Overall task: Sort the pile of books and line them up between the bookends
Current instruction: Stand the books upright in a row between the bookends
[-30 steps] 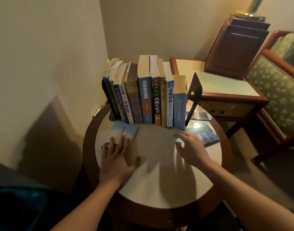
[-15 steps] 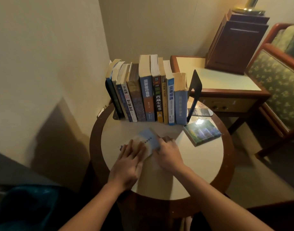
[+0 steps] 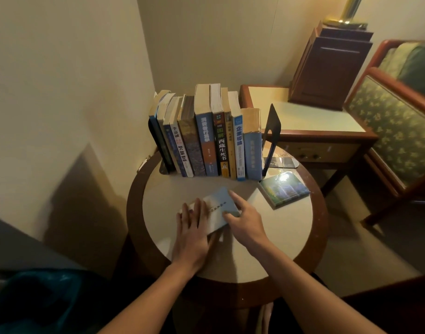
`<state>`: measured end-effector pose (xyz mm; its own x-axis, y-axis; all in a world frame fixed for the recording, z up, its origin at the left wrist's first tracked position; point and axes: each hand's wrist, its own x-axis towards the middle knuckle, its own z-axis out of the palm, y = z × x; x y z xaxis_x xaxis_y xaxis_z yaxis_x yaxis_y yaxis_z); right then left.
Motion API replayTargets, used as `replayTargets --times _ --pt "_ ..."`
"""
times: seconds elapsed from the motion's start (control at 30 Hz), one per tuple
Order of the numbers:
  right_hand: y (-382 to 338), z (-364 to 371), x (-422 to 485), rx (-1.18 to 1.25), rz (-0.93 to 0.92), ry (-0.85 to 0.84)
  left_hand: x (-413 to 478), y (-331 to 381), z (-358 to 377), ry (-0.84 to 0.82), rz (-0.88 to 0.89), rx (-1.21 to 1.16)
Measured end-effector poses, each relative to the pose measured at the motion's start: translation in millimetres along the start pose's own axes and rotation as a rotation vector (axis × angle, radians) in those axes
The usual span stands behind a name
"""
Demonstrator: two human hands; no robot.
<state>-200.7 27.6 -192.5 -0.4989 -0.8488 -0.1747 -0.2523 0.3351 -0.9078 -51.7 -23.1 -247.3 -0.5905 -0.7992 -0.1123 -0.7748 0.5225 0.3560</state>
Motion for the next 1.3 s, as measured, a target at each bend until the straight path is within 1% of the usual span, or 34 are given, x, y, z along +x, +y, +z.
replayTargets --times 0.1,0.17,0.2,0.27,0.33,0.43,0.5,0.63,0.8,0.9,0.97,1.0,1.13,1.3 --pt "-3.9 -22.7 -3.0 -0.153 -0.142 0.024 5.6 11.2 0.5 -0.013 0.074 -0.082" --pt "-7.0 -41.1 -2.2 -0.161 -0.129 0.044 8.0 13.3 -2.0 -0.023 0.102 -0.109" --pt "-7.8 -51.4 -1.2 -0.163 -0.125 0.052 9.1 11.9 -2.1 -0.022 0.097 -0.074" --pt "-10.3 -72.0 0.9 -0.228 -0.183 0.098 12.0 7.9 -1.4 0.005 0.037 0.002" --pt "-17.4 -90.4 2.5 -0.383 -0.304 0.198 17.9 2.7 -0.4 0.027 -0.032 0.037" --pt "-29.2 -111.0 11.4 -0.583 -0.435 0.357 29.1 -2.6 1.2 0.037 -0.049 0.099" --pt "-35.6 -122.9 21.5 -0.672 -0.513 0.429 35.2 -5.2 1.1 0.057 -0.099 0.107" --pt "-53.1 -135.8 40.5 -0.746 -0.636 0.540 42.7 -9.6 3.4 0.096 -0.192 0.090" --pt "-79.3 -133.7 59.5 -0.790 -0.745 0.585 52.0 -12.4 0.4 0.102 -0.216 0.068" --pt "-86.5 -125.0 70.7 -0.751 -0.764 0.570 55.9 -12.0 -3.7 0.099 -0.203 0.043" --pt "-82.2 -115.6 79.9 -0.712 -0.771 0.509 60.2 -11.6 -5.1 0.091 -0.197 0.051" --pt "-76.9 -110.6 86.4 -0.693 -0.746 0.466 61.6 -11.5 -5.3 0.086 -0.200 0.056" --pt "-54.9 -95.3 111.3 -0.624 -0.531 0.278 60.7 -12.7 -2.9 0.108 -0.192 0.070" --pt "-43.9 -98.8 131.7 -0.566 -0.416 0.188 61.0 -12.0 -2.1 0.107 -0.194 0.099"
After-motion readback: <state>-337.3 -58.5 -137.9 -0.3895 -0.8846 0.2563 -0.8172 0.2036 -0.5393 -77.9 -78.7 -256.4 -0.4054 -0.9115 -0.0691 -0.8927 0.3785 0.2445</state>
